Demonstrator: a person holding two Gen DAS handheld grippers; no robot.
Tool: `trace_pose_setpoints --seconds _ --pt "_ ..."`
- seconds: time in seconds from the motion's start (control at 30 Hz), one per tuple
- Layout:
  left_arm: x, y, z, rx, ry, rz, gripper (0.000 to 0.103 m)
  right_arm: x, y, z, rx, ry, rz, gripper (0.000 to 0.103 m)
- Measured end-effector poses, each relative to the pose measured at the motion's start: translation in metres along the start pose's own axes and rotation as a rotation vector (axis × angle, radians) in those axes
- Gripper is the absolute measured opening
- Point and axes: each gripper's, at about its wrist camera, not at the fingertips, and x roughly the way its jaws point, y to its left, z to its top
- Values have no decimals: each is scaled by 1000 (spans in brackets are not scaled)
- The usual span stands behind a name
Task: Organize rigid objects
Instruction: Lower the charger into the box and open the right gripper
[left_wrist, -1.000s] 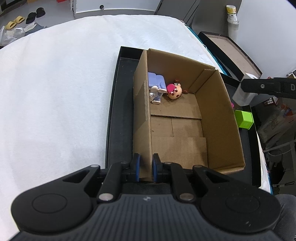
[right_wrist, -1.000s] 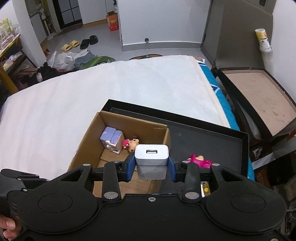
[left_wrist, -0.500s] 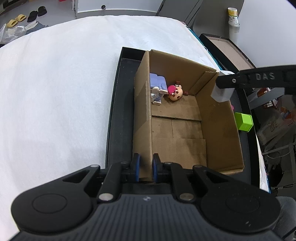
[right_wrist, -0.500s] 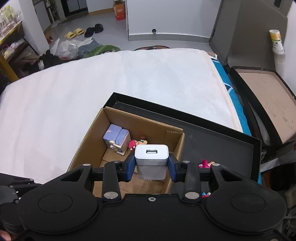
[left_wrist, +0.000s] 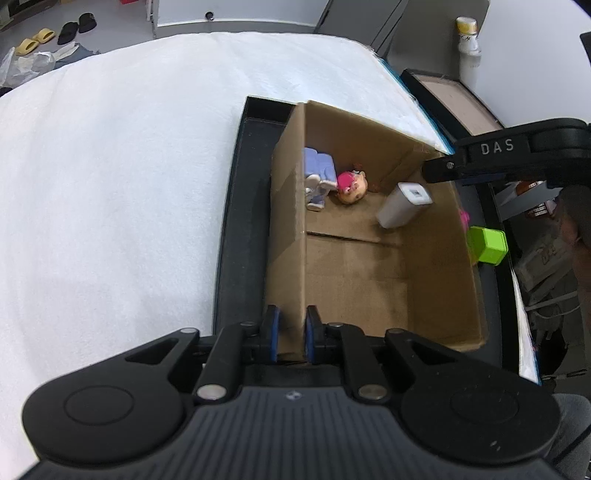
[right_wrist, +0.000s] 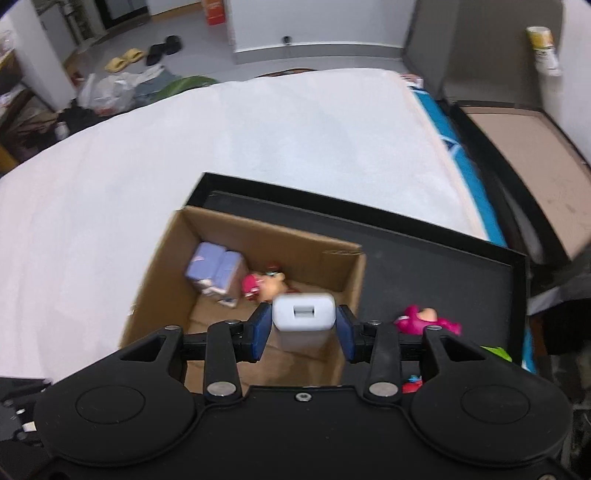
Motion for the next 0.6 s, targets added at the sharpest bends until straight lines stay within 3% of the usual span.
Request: trace_pose_setpoints --seconds 0.3,0.6 --pt "-1 -1 -1 -3 3 21 13 -24 -10 -6 -20 -66 -28 76" --pt "-1 -3 0 0 3 29 13 -35 -33 -18 5 -78 4 80"
